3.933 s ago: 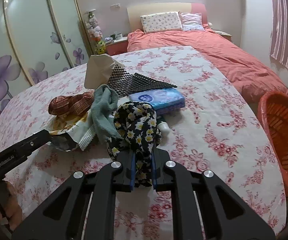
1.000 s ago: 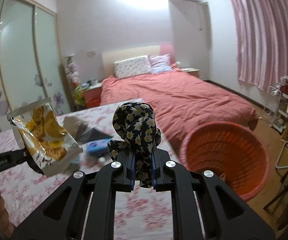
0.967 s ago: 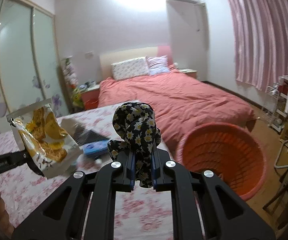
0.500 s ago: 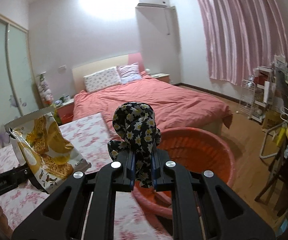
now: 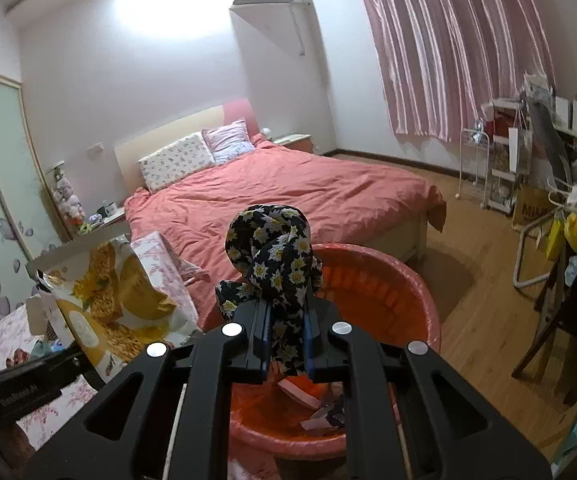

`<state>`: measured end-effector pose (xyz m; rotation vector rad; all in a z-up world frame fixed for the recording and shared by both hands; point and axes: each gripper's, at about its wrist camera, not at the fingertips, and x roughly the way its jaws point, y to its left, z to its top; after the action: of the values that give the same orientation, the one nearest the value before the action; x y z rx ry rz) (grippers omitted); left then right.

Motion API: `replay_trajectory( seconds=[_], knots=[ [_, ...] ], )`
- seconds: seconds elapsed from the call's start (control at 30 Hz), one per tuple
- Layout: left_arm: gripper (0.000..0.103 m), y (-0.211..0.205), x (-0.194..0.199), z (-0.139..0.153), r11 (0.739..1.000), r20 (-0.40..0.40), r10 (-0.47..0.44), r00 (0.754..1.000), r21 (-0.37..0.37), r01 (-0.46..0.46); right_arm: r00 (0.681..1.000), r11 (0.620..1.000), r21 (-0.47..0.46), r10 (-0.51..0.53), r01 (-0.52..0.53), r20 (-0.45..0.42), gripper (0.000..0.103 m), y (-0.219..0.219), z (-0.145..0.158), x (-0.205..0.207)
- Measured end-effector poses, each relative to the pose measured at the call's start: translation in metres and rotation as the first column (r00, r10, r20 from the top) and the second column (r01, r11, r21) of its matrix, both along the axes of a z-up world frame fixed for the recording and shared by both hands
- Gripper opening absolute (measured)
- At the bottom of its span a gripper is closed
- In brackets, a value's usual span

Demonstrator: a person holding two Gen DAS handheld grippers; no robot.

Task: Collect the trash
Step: 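Lift the snack wrapper with the left tool while the right tool carries the floral cloth toward the basket, then release the snack wrapper and floral cloth into the orange basket with both tools, then move both tools back over the bed toward the remaining items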

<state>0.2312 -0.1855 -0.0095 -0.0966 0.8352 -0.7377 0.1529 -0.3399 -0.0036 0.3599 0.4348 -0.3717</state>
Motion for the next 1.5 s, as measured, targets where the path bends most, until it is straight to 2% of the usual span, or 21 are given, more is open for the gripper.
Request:
replay_trajectory(
  seconds=[0.23,0.33,0.4,0.47,0.57,0.63,0.8,1.07,1.23,1.37,1.5],
  knots=[
    [0.002,-0.032,0.014,-0.019,0.998,-0.016,-0.035,0.999,0.042,0.035,0.999,0.998,0.060,-0.007,0.010,-0.041,0.015,-0.018,-0.013,0.014],
    [0.010,-0.042,0.020,-0.029,0.997,-0.034,-0.035,0.999,0.067,0.037,0.998,0.994,0.105,0.005,0.002,-0.063,0.022,-0.026,-0.021,0.016],
    [0.027,-0.046,0.024,-0.036,0.996,-0.043,-0.028,0.999,0.084,0.032,0.997,0.992,0.123,0.006,0.003,-0.073,0.026,-0.027,-0.024,0.016],
    [0.032,-0.047,0.026,-0.040,0.995,-0.048,-0.026,0.999,0.094,0.030,0.997,0.991,0.130,0.003,0.007,-0.077,0.035,-0.027,-0.025,0.015],
    [0.034,-0.044,0.029,-0.045,0.994,-0.059,-0.017,0.998,0.105,0.023,0.997,0.991,0.134,-0.006,0.016,-0.076,0.044,-0.028,-0.024,0.011],
    [0.036,-0.038,0.030,-0.045,0.994,-0.060,-0.006,0.998,0.105,0.012,0.997,0.991,0.133,-0.011,0.021,-0.074,0.048,-0.028,-0.022,0.012],
    [0.051,-0.023,0.026,-0.036,0.993,-0.018,0.029,0.999,0.115,-0.027,0.998,0.992,0.121,-0.017,0.025,-0.065,0.052,-0.029,-0.016,0.010],
    [0.062,0.019,0.019,-0.023,0.986,0.023,0.103,0.994,0.133,-0.105,0.998,0.997,0.080,0.025,-0.020,-0.061,0.053,-0.009,-0.002,0.015],
    [0.071,0.059,0.017,-0.019,0.969,0.053,0.180,0.982,0.160,-0.187,0.996,0.996,0.059,0.073,-0.070,-0.053,0.053,0.015,0.009,0.018],
    [0.079,0.101,0.018,-0.014,0.944,0.085,0.271,0.959,0.171,-0.282,0.992,0.992,0.048,0.116,-0.114,-0.055,0.053,0.033,0.013,0.022],
    [0.081,0.150,0.021,-0.012,0.911,0.095,0.359,0.929,0.181,-0.371,0.980,0.982,0.038,0.185,-0.183,-0.067,0.053,0.060,0.015,0.032]
  ],
)
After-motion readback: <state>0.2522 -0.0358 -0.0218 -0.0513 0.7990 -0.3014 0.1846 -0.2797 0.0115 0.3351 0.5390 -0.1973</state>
